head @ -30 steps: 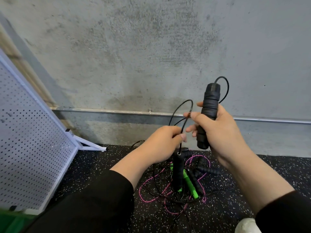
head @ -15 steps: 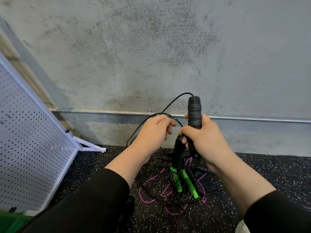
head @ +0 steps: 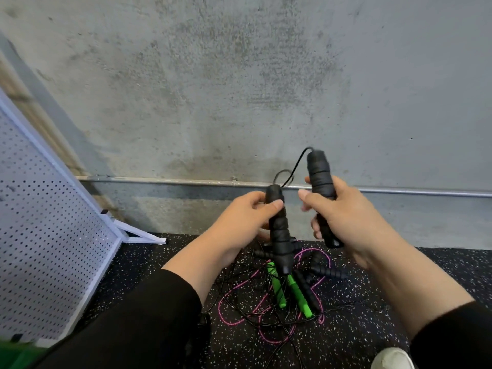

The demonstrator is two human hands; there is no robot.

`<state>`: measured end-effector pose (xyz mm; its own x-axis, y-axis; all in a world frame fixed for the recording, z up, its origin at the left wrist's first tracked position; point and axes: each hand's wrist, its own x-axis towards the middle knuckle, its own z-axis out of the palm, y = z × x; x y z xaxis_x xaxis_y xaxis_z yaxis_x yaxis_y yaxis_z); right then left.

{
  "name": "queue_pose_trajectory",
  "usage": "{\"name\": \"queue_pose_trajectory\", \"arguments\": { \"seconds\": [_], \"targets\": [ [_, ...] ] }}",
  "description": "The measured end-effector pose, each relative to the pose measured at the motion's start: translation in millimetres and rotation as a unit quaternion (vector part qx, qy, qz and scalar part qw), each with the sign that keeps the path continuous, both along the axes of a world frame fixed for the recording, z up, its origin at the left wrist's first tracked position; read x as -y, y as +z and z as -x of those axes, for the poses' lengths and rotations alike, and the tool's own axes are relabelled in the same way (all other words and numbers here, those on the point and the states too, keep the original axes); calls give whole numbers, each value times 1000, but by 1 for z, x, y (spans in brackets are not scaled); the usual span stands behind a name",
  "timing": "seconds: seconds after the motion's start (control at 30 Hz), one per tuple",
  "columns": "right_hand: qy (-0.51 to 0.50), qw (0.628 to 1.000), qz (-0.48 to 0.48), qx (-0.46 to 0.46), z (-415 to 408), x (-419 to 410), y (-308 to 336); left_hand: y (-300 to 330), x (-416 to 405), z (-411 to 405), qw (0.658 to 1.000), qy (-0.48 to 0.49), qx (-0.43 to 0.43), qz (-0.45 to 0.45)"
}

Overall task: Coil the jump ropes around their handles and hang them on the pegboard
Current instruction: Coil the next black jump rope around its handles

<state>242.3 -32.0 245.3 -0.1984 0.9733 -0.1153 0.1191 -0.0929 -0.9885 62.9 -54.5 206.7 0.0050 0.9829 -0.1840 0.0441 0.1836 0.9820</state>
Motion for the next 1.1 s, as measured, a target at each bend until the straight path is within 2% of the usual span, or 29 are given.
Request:
{"name": "queue_pose_trajectory", "arguments": {
  "seconds": [0.07,0.13,0.27,0.33,0.4,0.47,0.57,0.7,0.77,0.9,1.0,1.07,1.1],
  "targets": [
    [13,999,-7,42,-4,2,-3,1,1,0,993,9,106,40],
    [19,997,-22,72,-4,5,-5,1,2,-2,986,2,158,59],
    [44,989,-54,134,-2,14,-8,1,2,-9,979,7,196,60],
    [44,989,-61,128,0,17,-8,2,1,-11,981,29,186,51],
    [48,996,-22,74,3,20,-6,1,0,-10,985,44,163,37],
    [74,995,65,-7,7,25,-3,0,-1,-8,988,52,143,26],
    [110,988,105,-25,9,26,-1,2,0,-6,990,52,131,29],
    [178,974,136,-32,10,28,0,7,-1,-1,973,31,224,45],
    [194,966,159,-64,13,31,-1,10,0,0,968,30,242,52],
    [209,911,280,-220,14,32,-2,17,1,0,963,63,258,55],
    [217,893,302,-251,15,32,-5,18,1,2,959,60,272,44],
    [208,898,290,-258,17,31,-7,19,0,3,966,72,242,50],
    [200,902,283,-258,17,30,-7,21,0,4,978,96,180,54]
  ]
}}
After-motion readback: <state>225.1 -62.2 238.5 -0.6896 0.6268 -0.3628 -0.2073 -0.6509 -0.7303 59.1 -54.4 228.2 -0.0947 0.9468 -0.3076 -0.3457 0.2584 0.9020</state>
